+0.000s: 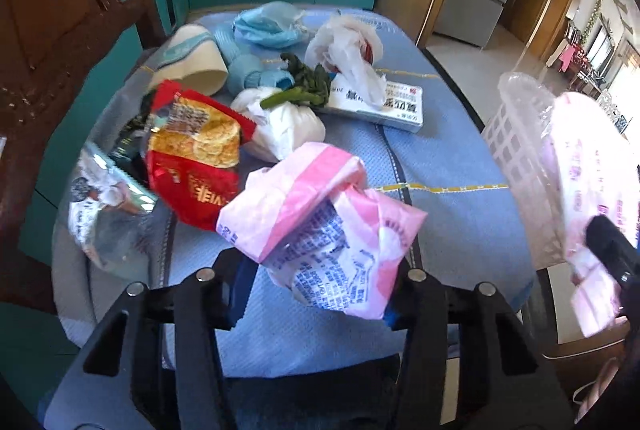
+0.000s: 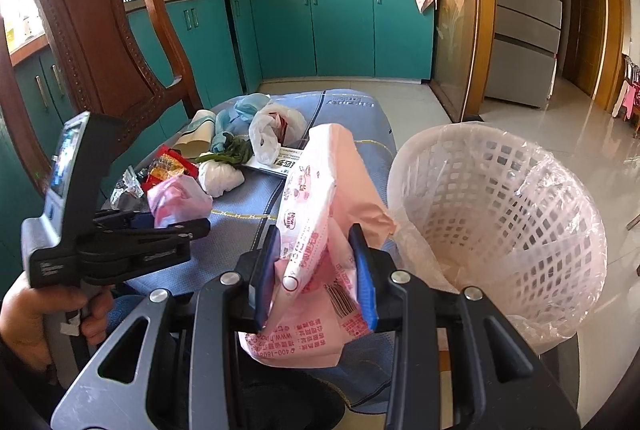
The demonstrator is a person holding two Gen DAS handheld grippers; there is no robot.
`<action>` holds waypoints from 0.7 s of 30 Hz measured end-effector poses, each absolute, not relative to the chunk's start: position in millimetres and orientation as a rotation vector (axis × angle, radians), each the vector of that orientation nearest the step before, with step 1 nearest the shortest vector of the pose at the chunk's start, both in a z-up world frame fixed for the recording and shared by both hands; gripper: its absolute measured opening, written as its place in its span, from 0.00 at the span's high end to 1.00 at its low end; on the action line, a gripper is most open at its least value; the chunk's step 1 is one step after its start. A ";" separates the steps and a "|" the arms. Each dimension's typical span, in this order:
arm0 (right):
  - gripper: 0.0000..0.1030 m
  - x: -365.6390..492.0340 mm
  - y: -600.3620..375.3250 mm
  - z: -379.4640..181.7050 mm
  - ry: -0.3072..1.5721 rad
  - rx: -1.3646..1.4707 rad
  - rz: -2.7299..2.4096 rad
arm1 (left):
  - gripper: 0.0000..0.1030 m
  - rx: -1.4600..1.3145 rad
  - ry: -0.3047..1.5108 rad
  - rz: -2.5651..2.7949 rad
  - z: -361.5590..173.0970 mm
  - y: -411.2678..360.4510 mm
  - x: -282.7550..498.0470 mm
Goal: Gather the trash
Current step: 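Lift the pink bag with the right tool while the left tool grasps the pink plastic bag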
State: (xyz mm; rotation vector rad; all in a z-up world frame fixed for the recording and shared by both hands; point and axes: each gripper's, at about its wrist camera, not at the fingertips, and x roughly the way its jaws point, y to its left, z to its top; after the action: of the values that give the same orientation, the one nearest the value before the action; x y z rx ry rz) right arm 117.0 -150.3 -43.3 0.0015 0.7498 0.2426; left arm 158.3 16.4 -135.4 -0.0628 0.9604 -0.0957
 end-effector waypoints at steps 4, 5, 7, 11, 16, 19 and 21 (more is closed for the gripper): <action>0.66 115.7 -143.5 -43.6 0.751 -0.011 0.247 | 0.51 -0.036 0.902 -0.096 -121.6 16.5 145.5; 0.66 115.5 -142.0 -43.6 0.751 -0.014 0.248 | 0.51 -0.033 0.887 -0.096 -118.2 18.5 143.3; 0.66 115.8 -140.8 -44.0 0.753 -0.015 0.250 | 0.51 -0.026 0.867 -0.091 -109.9 19.2 138.2; 0.66 114.5 -138.8 -42.9 0.752 -0.019 0.256 | 0.51 -0.020 0.819 -0.077 -99.6 21.5 129.6; 0.66 111.5 -140.3 -41.9 0.749 -0.016 0.253 | 0.51 -0.018 0.783 -0.080 -93.6 23.8 121.2; 0.66 109.1 -141.5 -41.1 0.743 -0.014 0.251 | 0.51 -0.013 0.766 -0.079 -89.7 24.7 116.8; 0.66 108.4 -142.1 -41.4 0.742 -0.015 0.250 | 0.51 -0.012 0.755 -0.077 -86.8 24.2 114.9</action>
State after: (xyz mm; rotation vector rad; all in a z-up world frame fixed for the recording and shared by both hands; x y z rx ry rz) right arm 108.4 -142.1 -41.4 -0.0146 0.7420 0.2501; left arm 114.9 24.2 -86.8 -0.0116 0.7548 -0.0768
